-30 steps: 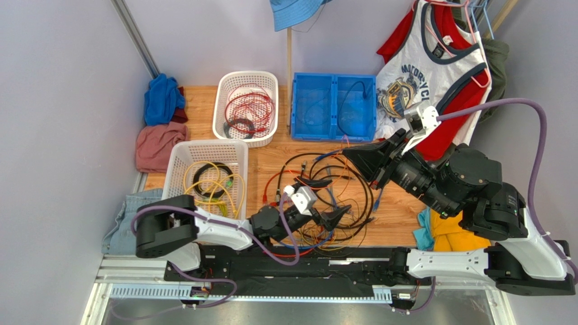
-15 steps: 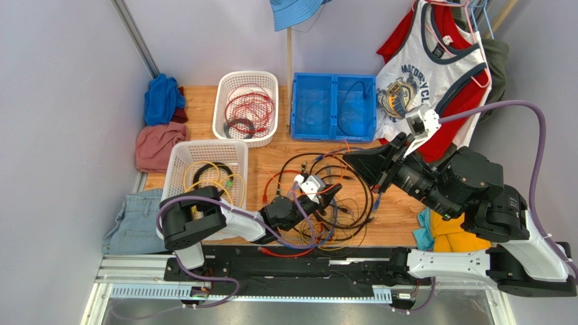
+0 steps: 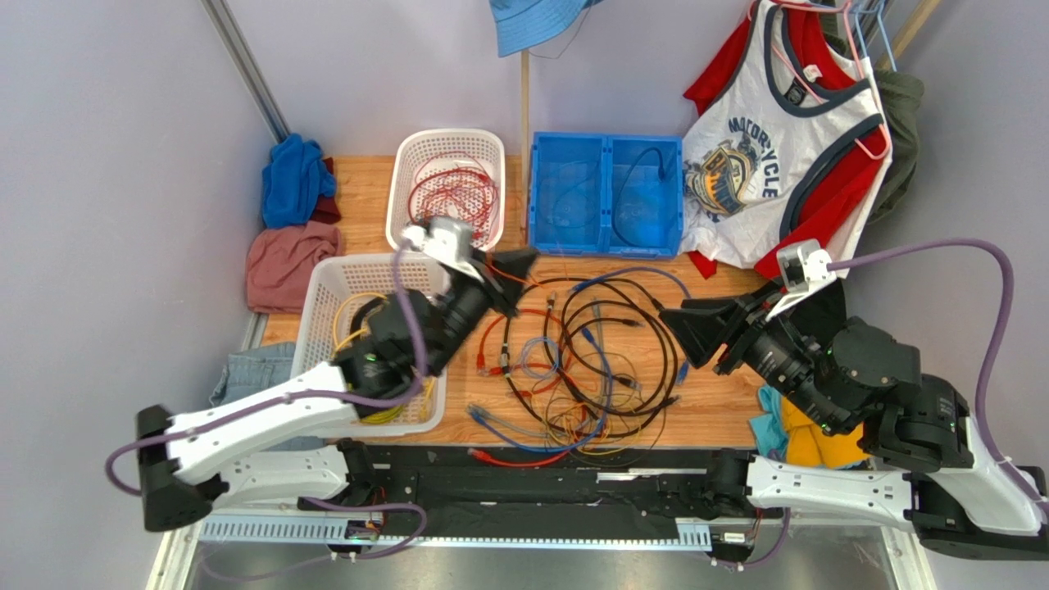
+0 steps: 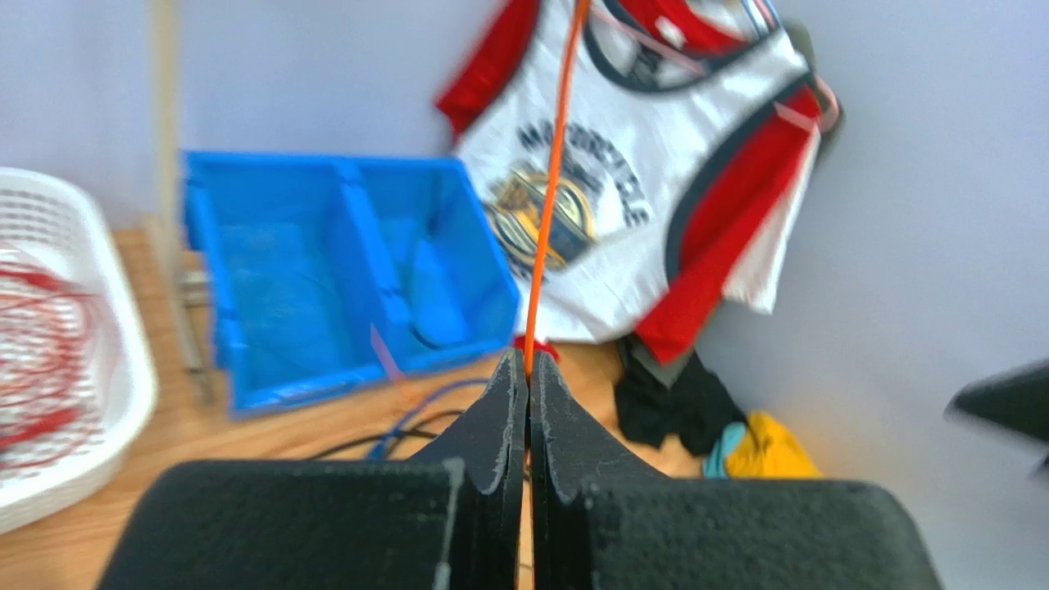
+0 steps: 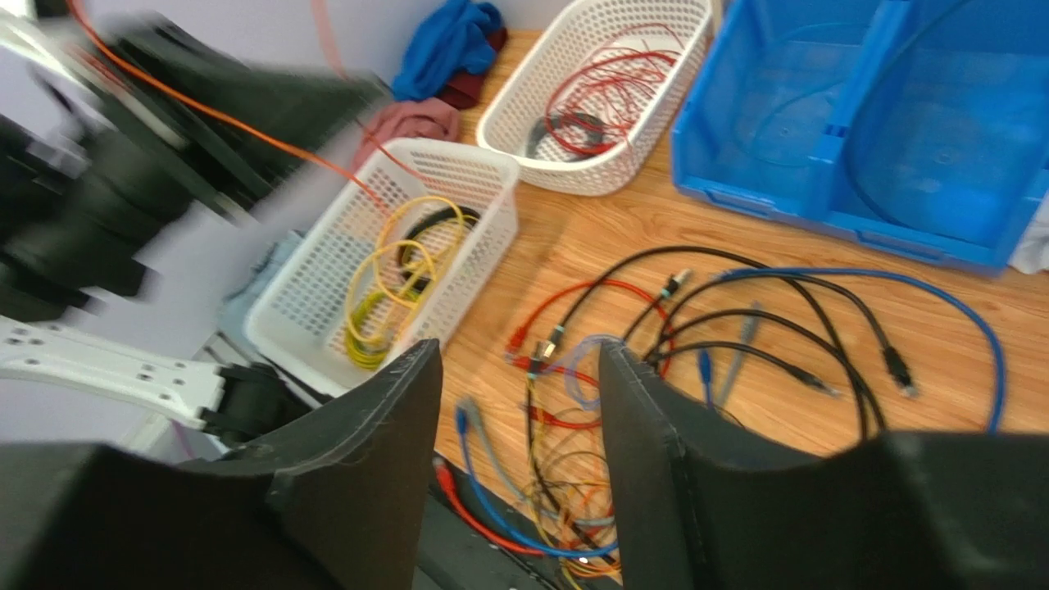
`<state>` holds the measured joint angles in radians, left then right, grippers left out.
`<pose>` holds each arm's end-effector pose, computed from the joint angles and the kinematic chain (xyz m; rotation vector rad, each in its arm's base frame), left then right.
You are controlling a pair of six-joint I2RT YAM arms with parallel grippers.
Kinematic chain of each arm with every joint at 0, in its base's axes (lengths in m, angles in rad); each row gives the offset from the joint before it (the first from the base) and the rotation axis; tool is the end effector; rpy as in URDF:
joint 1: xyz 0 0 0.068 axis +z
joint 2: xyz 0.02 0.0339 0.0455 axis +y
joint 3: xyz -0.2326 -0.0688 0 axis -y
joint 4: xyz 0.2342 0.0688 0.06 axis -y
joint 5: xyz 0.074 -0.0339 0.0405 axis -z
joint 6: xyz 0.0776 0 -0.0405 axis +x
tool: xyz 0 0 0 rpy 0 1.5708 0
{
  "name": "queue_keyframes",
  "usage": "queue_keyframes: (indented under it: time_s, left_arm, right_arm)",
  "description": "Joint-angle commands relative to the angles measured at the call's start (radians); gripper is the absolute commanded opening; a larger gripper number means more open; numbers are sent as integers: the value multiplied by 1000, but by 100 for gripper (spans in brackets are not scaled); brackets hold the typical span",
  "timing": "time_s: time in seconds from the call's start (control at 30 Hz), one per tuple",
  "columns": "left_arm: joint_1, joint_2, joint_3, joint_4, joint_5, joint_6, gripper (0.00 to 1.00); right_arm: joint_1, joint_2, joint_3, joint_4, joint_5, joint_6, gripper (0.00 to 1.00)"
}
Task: Untangle the cables
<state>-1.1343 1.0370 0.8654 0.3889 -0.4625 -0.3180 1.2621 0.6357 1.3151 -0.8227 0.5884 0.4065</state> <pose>0.1509 -0.2416 0.3638 0.1762 1.4250 -0.8963 0.0758 0.0960 0.4256 -0.2974 1.7204 0.7398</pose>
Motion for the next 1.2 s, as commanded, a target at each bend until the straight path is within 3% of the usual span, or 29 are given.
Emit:
queue_keyframes:
  time_s: [0.0,0.17,0.3,0.4,0.67,0.87,0.97,1.07,1.17]
  left_arm:
    - [48,-81,209,-675,-68,-86,0]
    - [74,12,509,-904,-100,-46,0]
    - [184,122,768,-1077,-38,-73,0]
    - [284,196,872,-1131,8,-87,0]
    - [582,389,1047,-1125,106,-128,0]
    - [700,613,1293,-1121,148,-107,0]
    - [746,750,1521,-1166,183,-102,0]
    - [775,848,1624,-1138,215,-93,0]
    - [804,890,1630,-1041,226,-84,0]
  right_arm:
    - [-1,-37,-109,-3,80,61,60]
    - [-1,-4,-134,-10,51,69,63]
    - [-1,-17,-174,-3,44,80,62]
    - [-1,-40,-237,26,24,84,61]
    - [-1,-39,-287,60,13,65,61]
    - [-1,-57,-343,86,30,49,60]
    - [-1,-70,-390,117,40,25,59]
    - [-1,-65,-430,155,66,-12,59]
    - [-3,-44,-441,172,79,-32,59]
